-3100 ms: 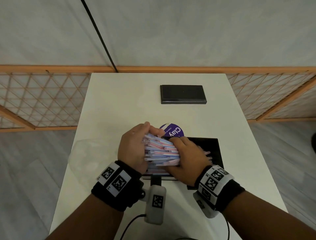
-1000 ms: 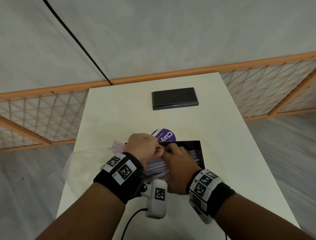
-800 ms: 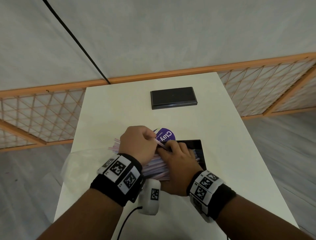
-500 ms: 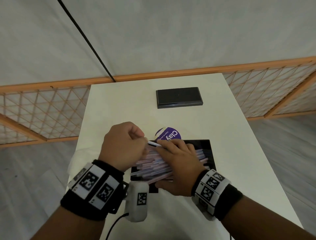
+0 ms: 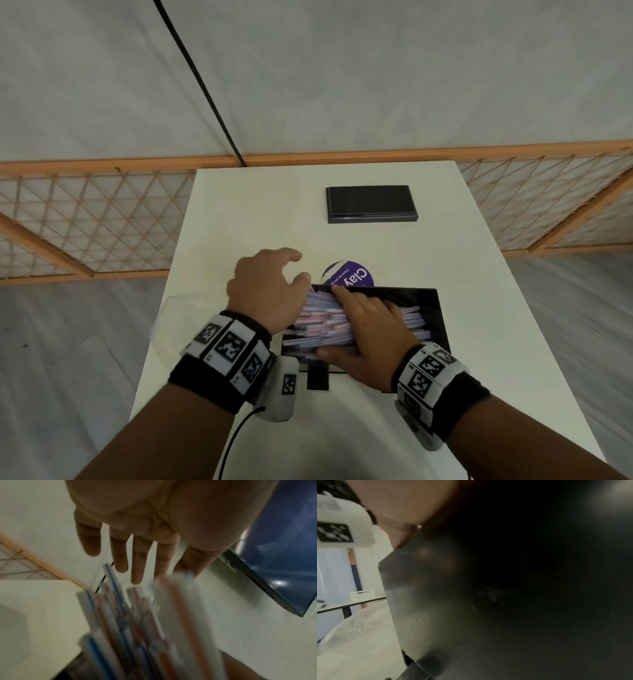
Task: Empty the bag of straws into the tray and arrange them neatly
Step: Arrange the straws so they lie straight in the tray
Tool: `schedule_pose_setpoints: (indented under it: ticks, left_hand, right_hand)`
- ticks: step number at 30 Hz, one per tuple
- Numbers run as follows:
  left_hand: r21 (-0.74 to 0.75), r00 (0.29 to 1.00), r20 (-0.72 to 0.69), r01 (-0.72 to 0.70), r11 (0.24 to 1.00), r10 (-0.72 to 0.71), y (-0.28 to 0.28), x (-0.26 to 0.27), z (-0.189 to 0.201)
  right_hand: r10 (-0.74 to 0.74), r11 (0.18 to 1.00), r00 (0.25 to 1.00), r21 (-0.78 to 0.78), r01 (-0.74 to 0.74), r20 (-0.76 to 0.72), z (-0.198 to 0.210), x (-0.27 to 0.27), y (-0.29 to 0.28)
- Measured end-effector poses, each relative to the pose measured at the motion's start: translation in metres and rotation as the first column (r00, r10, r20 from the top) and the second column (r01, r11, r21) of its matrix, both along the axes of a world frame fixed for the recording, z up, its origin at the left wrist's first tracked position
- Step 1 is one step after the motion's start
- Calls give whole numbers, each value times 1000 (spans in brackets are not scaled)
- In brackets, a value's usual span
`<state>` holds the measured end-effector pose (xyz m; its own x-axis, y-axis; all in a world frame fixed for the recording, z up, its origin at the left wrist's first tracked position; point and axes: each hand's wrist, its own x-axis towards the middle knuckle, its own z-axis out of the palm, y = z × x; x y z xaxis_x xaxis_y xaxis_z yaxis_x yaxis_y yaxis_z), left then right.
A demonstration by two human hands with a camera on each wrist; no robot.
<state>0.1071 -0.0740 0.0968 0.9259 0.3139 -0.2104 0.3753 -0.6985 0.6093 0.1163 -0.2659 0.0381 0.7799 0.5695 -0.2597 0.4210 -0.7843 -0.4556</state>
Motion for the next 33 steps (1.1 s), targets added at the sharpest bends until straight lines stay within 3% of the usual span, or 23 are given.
schedule_pose_setpoints:
  ticks: [3,9,14,22,33]
  left_hand:
    - [90,995,-90,38,995,-30,-6,5,-12]
    - [231,1000,7,-18,973,17,-11,6,-6]
    - [93,981,169,-115,989,98,-5,-4,15]
    - [23,911,403,-111,994,93,1,-17,53]
    - [-47,777,610,-161,986,156,20,-25,62]
  right_hand:
    - [3,1000,1000,-13,-3,28,-1,-2,-1]
    - [9,1000,999,-17,-9,32,-5,0,-2]
    - [9,1000,1000,-26,-9,14,-5,1,-2]
    - [-11,1000,1000,-4,11,-26,-2,5,-2]
    - [-107,972,964,178,153,-245,12,18,-17]
